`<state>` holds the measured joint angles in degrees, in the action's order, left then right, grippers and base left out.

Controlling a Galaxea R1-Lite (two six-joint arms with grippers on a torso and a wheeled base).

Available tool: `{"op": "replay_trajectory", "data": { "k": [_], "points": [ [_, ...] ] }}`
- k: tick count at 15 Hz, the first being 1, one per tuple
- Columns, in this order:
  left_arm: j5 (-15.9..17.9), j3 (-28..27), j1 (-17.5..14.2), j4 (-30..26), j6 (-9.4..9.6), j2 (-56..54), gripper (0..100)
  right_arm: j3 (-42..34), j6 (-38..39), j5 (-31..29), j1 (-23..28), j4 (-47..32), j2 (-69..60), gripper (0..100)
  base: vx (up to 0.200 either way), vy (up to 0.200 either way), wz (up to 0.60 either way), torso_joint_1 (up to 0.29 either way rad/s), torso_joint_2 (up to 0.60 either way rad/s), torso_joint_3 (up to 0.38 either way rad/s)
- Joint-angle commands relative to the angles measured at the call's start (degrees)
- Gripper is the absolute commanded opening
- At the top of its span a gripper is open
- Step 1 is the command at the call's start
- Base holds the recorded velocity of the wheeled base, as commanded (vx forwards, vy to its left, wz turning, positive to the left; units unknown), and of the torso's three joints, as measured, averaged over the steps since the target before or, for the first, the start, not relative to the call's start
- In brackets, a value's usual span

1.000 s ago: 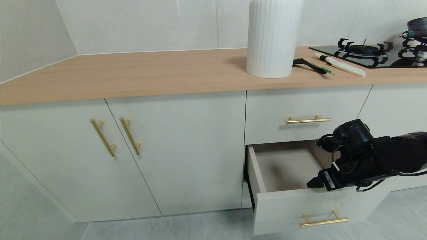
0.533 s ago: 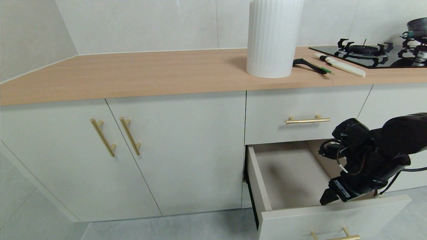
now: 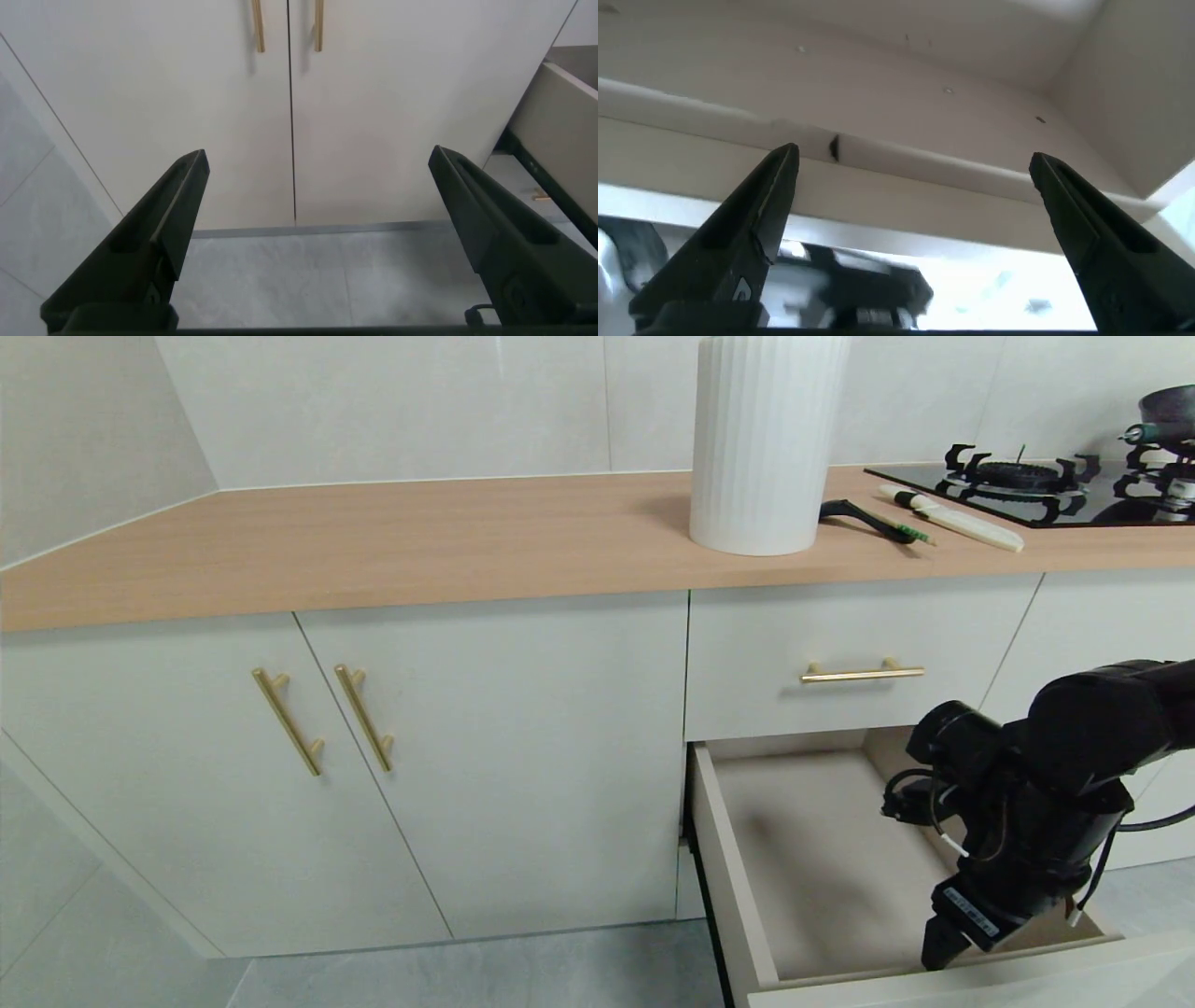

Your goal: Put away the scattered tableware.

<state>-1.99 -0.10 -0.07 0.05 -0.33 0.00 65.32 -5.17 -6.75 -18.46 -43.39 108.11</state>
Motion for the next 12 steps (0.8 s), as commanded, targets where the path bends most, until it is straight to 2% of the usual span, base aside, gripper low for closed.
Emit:
{"op": "replay_trajectory", "data": {
  "k": [1,12],
  "points": [
    [0.1,0.0,0.0,0.0,-0.02,0.1,100,-0.1,-0.3,-0.8,-0.7,-0.9,1.2,100,0.000,0.000,0.00,0.000,0.00,0.000],
    [0.0,0.0,0.0,0.0,-0.02,0.1,100,-0.2,-1.2,-2.2,-3.3,-7.2,2.7,100,0.000,0.000,0.00,0.000,0.00,0.000]
  ]
}}
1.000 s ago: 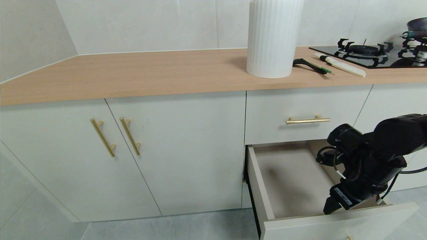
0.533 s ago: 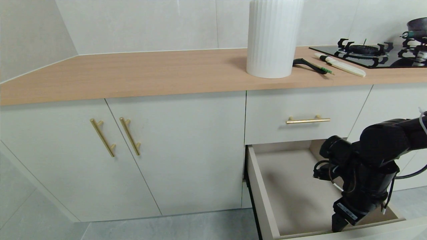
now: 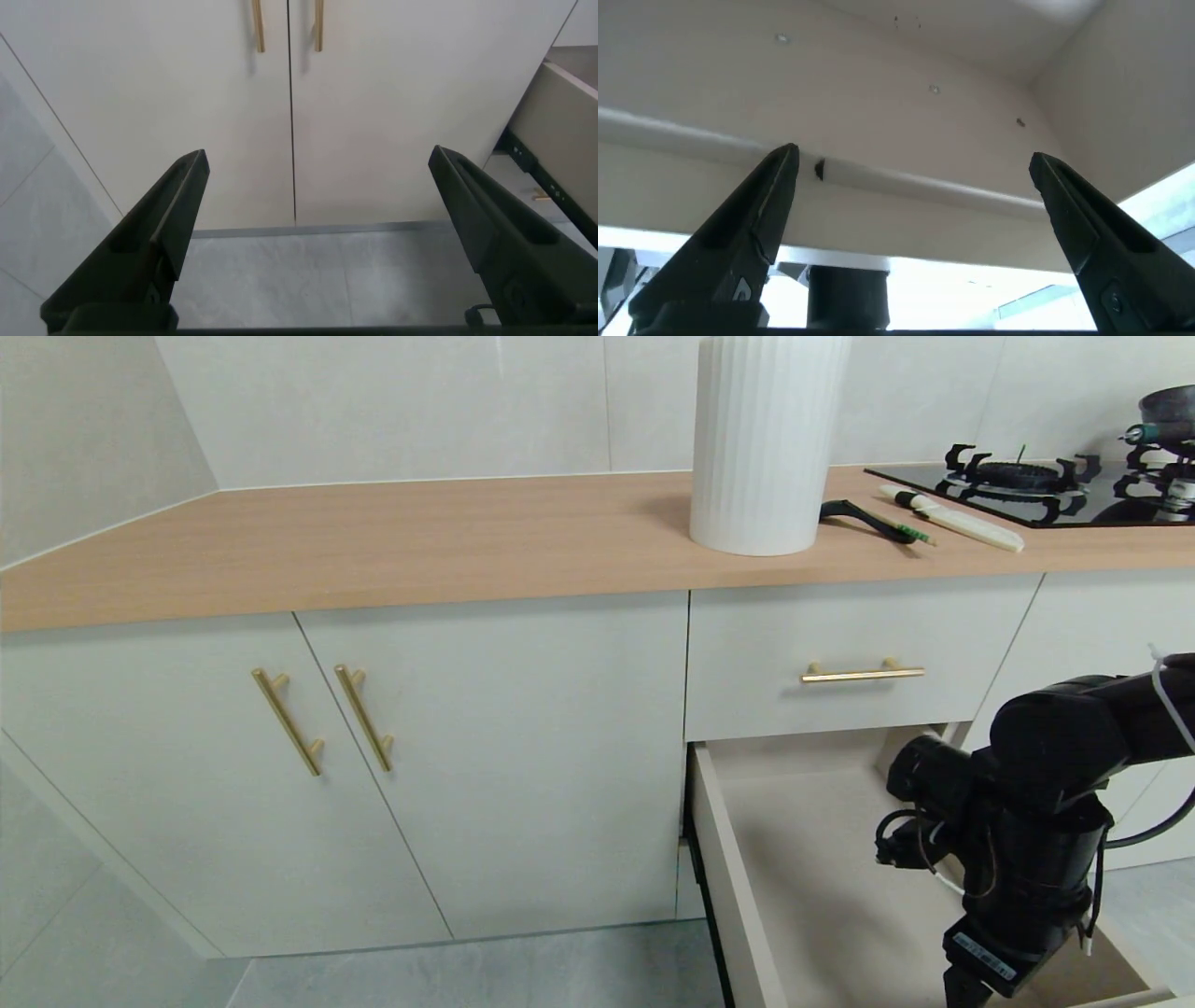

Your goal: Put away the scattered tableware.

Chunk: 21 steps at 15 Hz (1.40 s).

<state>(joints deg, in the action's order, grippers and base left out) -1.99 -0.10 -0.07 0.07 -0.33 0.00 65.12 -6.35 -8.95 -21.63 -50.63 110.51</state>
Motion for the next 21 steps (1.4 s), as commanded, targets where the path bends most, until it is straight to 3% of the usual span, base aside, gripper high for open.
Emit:
{"op": "replay_trajectory", "data": {
  "k": [1,6,10,14,18,21],
  "points": [
    [0.0,0.0,0.0,0.0,-0.02,0.1,100,0.0,0.0,0.0,-0.8,-1.0,0.8,100,0.000,0.000,0.00,0.000,0.00,0.000],
    [0.0,0.0,0.0,0.0,-0.02,0.1,100,0.3,0.0,-2.1,-3.0,-4.2,2.7,100,0.000,0.000,0.00,0.000,0.00,0.000],
    [0.0,0.0,0.0,0.0,-0.02,0.1,100,5.8,2.2,-1.0,-0.5,-3.3,-2.6,100,0.000,0.000,0.00,0.000,0.00,0.000],
    [0.0,0.0,0.0,0.0,-0.02,0.1,100,7.4,6.6,8.2,4.5,6.3,-17.3,100,0.000,0.000,0.00,0.000,0.00,0.000],
    [0.0,0.0,0.0,0.0,-0.02,0.1,100,6.1,7.3,8.9,8.6,13.4,-30.4,100,0.000,0.000,0.00,0.000,0.00,0.000],
    [0.0,0.0,0.0,0.0,-0.02,0.1,100,2.0,7.2,8.9,8.7,21.1,-34.4,100,0.000,0.000,0.00,0.000,0.00,0.000]
  ]
}}
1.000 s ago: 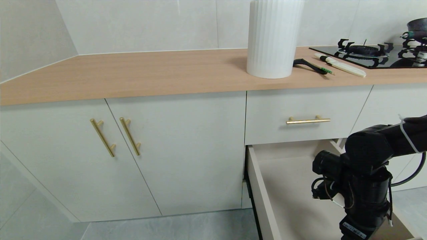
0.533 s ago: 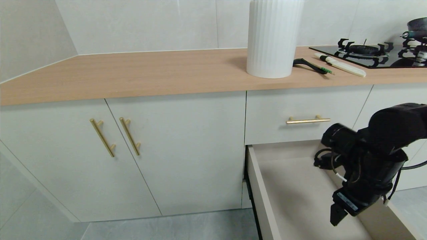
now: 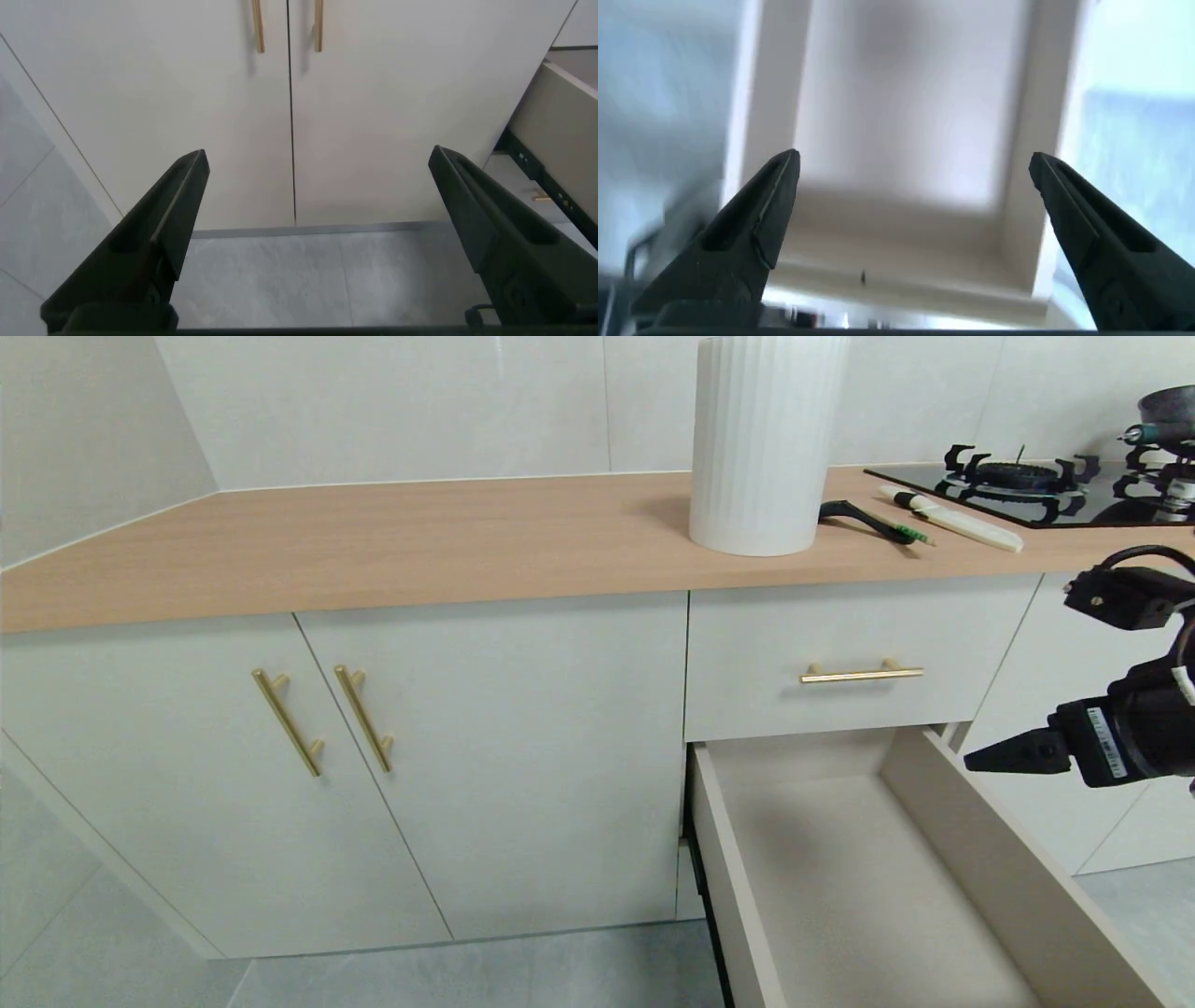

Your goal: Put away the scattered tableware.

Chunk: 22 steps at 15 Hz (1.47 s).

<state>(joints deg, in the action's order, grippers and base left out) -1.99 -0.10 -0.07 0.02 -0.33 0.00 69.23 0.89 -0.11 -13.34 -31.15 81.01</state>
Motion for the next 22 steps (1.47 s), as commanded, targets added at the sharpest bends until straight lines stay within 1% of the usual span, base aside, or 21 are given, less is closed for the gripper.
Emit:
{"op": "replay_trajectory", "data": {
  "k": [1,3,4,9,13,18,20,21,22],
  "points": [
    [0.0,0.0,0.0,0.0,-0.02,0.1,100,-4.5,-0.1,0.0,0.4,5.7,-5.4,100,0.000,0.000,0.00,0.000,0.00,0.000],
    [0.0,0.0,0.0,0.1,-0.02,0.1,100,-8.3,-0.5,-0.4,0.4,13.0,-5.7,100,0.000,0.000,0.00,0.000,0.00,0.000],
    [0.1,0.0,0.0,0.1,-0.02,0.1,100,-8.7,-0.5,-0.5,0.4,13.6,-5.5,100,0.000,0.000,0.00,0.000,0.00,0.000],
    [0.0,0.0,0.0,0.1,-0.02,0.1,100,-8.8,-0.5,-0.3,0.4,13.7,-5.8,100,0.000,0.000,0.00,0.003,-0.01,-0.005],
    [0.0,0.0,0.0,0.0,-0.02,0.1,100,-8.8,-0.5,-0.3,0.4,13.7,-5.8,100,0.000,0.000,0.00,0.067,-0.24,-0.265],
    [0.0,0.0,0.0,0.1,-0.02,0.1,100,-9.0,-0.5,-0.2,0.4,13.8,-5.6,100,0.000,0.000,0.00,0.127,-0.51,-0.309],
    [0.0,0.0,0.0,0.1,-0.02,0.1,100,-6.3,0.3,-0.6,0.5,14.4,-3.6,100,0.000,0.000,0.00,0.168,-0.48,-0.305],
    [0.0,0.0,0.0,0.1,-0.02,0.1,100,-2.0,2.2,-1.4,0.6,13.7,-0.4,100,0.000,0.000,0.00,0.178,-0.48,-0.305],
    [0.0,0.0,0.0,0.1,-0.02,0.1,100,0.5,3.2,-1.8,0.8,12.7,1.3,100,0.000,0.000,0.00,0.193,-0.48,-0.300]
  ]
}}
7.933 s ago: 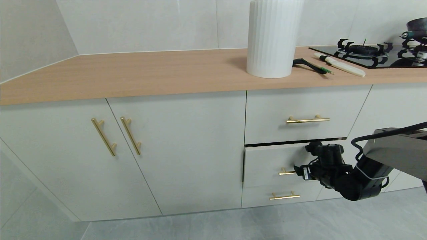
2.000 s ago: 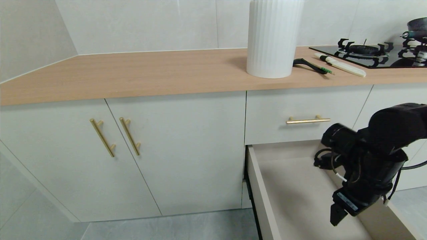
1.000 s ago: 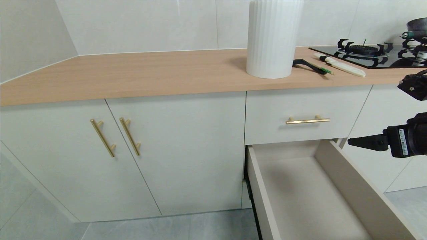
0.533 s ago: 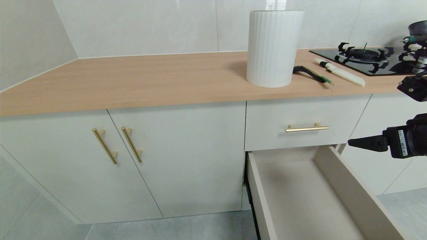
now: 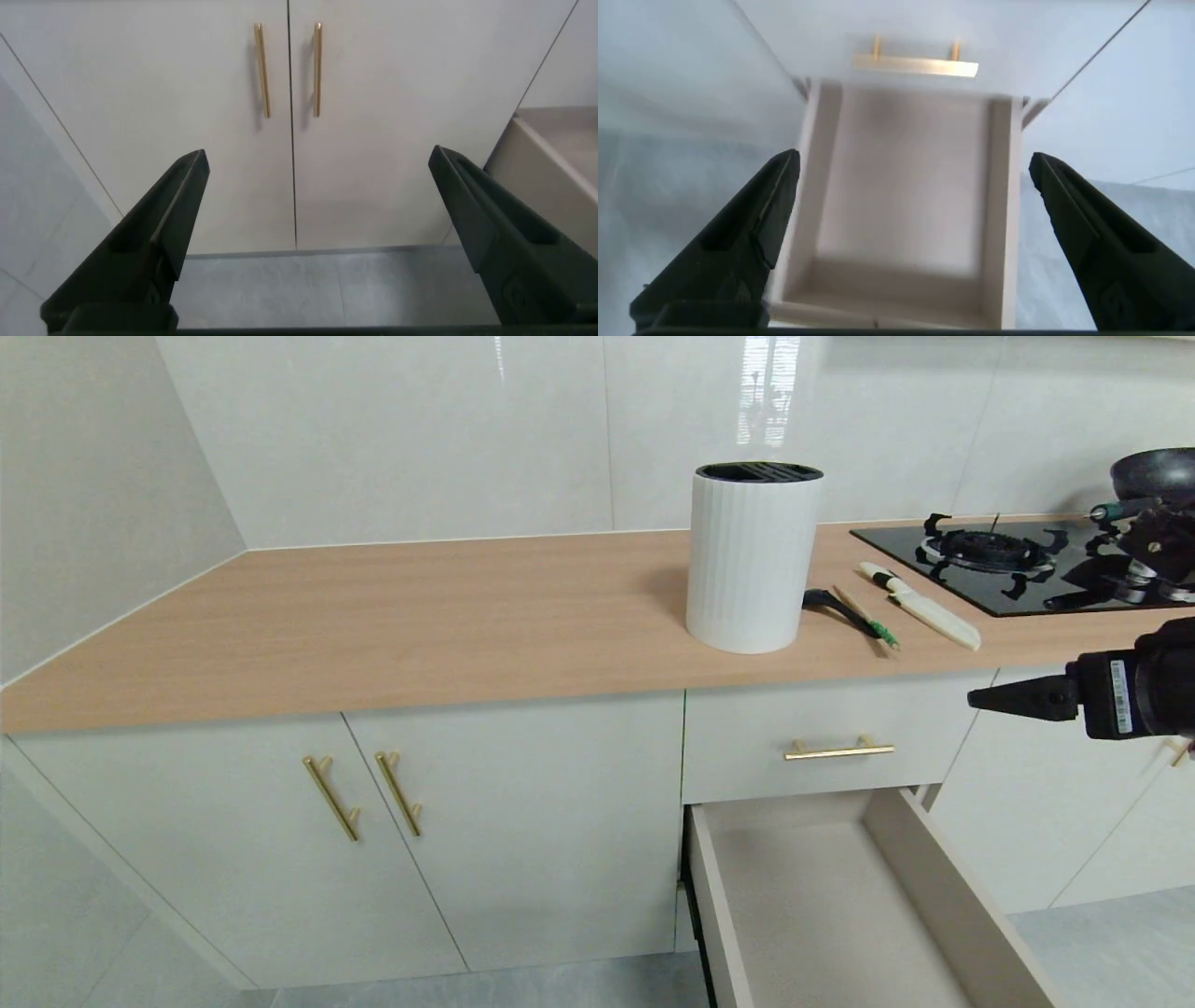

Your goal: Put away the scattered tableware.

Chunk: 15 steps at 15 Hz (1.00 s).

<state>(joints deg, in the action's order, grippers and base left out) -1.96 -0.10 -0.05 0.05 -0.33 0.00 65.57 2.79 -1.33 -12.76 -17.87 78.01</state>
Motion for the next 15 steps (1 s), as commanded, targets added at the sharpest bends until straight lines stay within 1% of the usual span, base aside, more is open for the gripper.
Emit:
{"op": "replay_trajectory", "data": {
  "k": [1,2,3,4,5,7,9,11,13,15],
  "points": [
    [-0.1,0.0,0.0,0.0,-0.02,0.1,100,13.3,2.7,-1.2,1.2,-6.6,10.1,100,0.000,0.000,0.00,0.183,-0.48,-0.290],
    [-0.1,0.0,0.0,0.0,-0.02,0.1,100,20.3,3.1,-1.3,1.6,-12.3,14.6,100,0.000,0.000,0.00,0.154,-0.40,-0.246],
    [0.0,0.0,0.0,0.0,-0.02,0.1,100,26.7,5.0,-1.3,1.9,-16.3,19.1,100,0.000,0.000,0.00,0.085,-0.22,-0.124],
    [-0.1,0.0,0.0,0.0,-0.02,0.1,100,31.3,6.9,-1.6,2.0,-18.1,22.9,100,0.000,0.000,0.00,0.046,-0.13,-0.080],
    [-0.1,0.0,0.0,0.0,-0.02,0.1,100,34.6,7.1,-2.5,2.1,-18.5,26.1,100,0.000,0.000,0.00,0.032,-0.07,-0.051],
    [-0.1,0.0,0.0,0.0,-0.02,0.1,100,37.9,7.1,-4.9,3.0,-18.5,31.7,100,0.000,0.000,0.00,0.000,0.00,0.000],
    [0.0,0.0,0.0,0.0,-0.02,0.1,100,40.7,7.4,-5.4,3.2,-18.3,36.3,100,0.000,0.000,0.00,0.000,0.00,0.000],
    [0.0,0.0,0.0,0.0,-0.02,0.1,100,41.5,7.5,-5.4,3.6,-16.9,39.5,100,0.000,0.000,0.00,0.000,0.00,0.000],
    [-0.1,0.0,0.0,0.0,-0.02,0.1,100,41.1,7.5,-5.4,3.6,-13.6,40.6,100,0.000,0.000,0.00,0.000,0.00,0.000],
    [-0.1,0.0,0.0,0.0,-0.02,0.1,100,41.2,7.5,-5.4,3.6,-12.8,41.2,100,0.000,0.000,0.00,0.000,0.00,0.000]
  ]
}}
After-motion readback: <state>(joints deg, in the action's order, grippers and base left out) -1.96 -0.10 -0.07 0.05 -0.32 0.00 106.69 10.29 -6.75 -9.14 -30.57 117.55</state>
